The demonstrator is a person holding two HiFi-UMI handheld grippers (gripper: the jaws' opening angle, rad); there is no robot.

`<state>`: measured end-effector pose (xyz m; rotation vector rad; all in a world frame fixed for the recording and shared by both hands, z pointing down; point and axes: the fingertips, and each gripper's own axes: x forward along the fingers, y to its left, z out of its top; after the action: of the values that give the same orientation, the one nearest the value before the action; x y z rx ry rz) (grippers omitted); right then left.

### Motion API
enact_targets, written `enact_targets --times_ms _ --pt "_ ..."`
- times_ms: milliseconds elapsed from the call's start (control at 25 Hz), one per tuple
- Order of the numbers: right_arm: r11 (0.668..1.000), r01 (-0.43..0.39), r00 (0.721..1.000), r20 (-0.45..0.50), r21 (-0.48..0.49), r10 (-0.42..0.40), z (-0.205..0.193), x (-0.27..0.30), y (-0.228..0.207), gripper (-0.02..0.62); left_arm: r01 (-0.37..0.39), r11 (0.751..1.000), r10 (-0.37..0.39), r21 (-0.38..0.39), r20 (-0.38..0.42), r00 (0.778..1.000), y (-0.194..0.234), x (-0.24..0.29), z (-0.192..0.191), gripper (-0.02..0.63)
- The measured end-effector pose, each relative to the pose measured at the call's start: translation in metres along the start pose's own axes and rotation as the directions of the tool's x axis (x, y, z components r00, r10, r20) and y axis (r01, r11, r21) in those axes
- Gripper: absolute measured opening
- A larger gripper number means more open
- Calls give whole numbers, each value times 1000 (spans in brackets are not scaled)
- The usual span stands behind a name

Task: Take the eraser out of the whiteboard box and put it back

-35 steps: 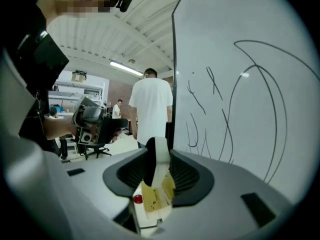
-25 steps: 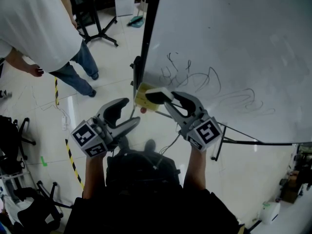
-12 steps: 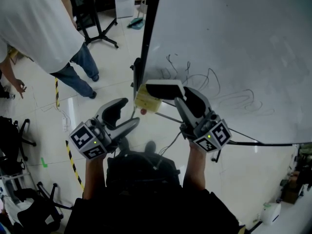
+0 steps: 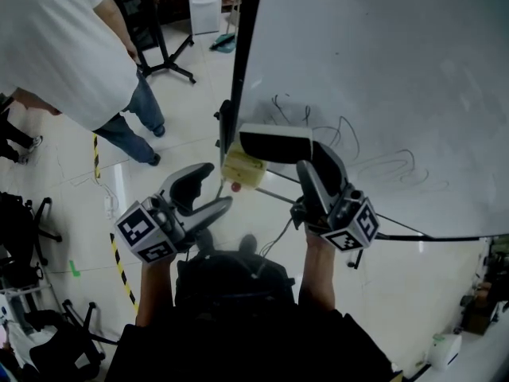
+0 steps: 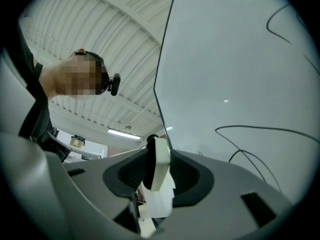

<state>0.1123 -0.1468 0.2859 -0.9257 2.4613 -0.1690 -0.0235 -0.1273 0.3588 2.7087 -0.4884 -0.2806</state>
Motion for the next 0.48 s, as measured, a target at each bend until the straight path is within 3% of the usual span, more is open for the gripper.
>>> enact_targets --times_ms 480 --pt "999 -34 997 69 15 33 17 9 5 155 6 1000 -6 4 50 999 -3 2 18 293"
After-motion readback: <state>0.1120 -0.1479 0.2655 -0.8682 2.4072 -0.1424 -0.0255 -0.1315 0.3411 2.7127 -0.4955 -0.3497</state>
